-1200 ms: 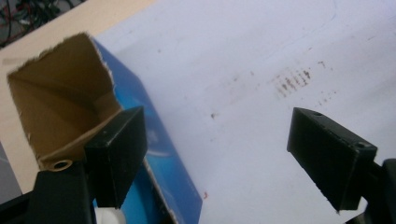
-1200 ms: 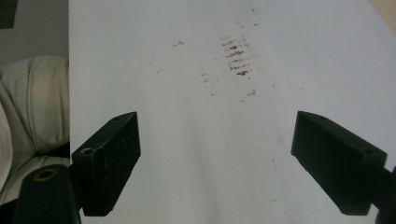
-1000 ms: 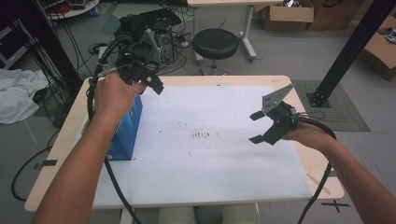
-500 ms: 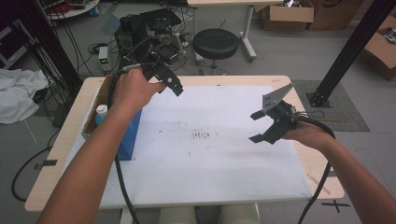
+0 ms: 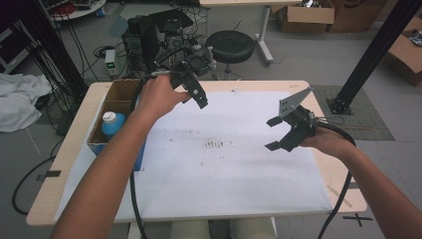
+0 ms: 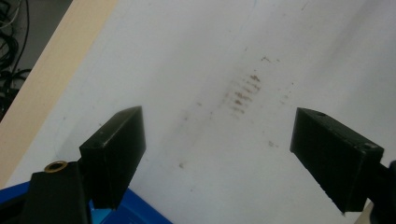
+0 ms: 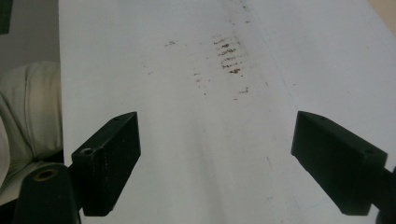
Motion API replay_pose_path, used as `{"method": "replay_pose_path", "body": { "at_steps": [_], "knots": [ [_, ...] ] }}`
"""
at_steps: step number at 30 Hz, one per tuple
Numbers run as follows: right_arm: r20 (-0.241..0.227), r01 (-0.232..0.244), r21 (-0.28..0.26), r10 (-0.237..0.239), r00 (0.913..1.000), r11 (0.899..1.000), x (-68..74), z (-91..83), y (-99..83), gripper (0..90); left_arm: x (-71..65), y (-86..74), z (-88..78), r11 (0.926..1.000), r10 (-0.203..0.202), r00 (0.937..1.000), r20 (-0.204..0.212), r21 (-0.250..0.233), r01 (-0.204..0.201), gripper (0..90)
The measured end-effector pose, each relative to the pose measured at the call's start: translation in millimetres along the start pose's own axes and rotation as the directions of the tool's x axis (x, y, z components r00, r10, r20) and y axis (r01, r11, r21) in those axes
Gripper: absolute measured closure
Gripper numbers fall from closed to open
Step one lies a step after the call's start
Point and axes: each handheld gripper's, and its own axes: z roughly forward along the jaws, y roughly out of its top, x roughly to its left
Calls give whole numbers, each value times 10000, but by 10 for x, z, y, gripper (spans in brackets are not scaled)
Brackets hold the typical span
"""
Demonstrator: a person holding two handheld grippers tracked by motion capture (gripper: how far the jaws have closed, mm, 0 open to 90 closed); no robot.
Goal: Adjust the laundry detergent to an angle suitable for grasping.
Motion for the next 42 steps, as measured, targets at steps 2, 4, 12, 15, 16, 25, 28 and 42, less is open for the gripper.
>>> {"method": "replay_pose_path", "body": {
  "at_steps": [2, 4, 12, 15, 16, 25, 28, 42],
  "knots": [
    [-4, -4, 11, 4, 10000, 10000, -3, 2, 1, 155, 2, 13, 34, 10000, 49, 10000, 50, -18, -49, 188],
    [-24, 17, 33, -17, 10000, 10000, -10, 9, 0, 155, 9, 23, 71, 9999, 121, 9999, 78, 8, -121, 188],
    [-139, -27, 99, 29, 9999, 9999, -55, 56, 27, 155, 30, 33, 245, 9995, 310, 9989, 361, 95, -314, 188],
    [-154, -29, 150, 31, 9999, 9999, -59, 68, 30, 155, 36, 27, 286, 9994, 345, 9983, 461, 65, -348, 188],
    [-163, -58, 148, 60, 9998, 9999, -63, 73, 29, 155, 43, 24, 303, 9991, 401, 9979, 505, 98, -406, 188],
    [-170, -92, 181, 95, 9998, 9998, -72, 66, 18, 155, 38, 32, 356, 9987, 462, 9973, 575, 201, -474, 188],
    [-180, -57, 206, 61, 9998, 9998, -71, 73, 22, 155, 34, 37, 367, 9985, 484, 9969, 614, 220, -498, 188],
    [-175, -46, 244, 51, 9998, 9997, -56, 85, 32, 155, 89, -38, 377, 9996, 205, 9976, 662, 185, -218, 192]
  ]
}}
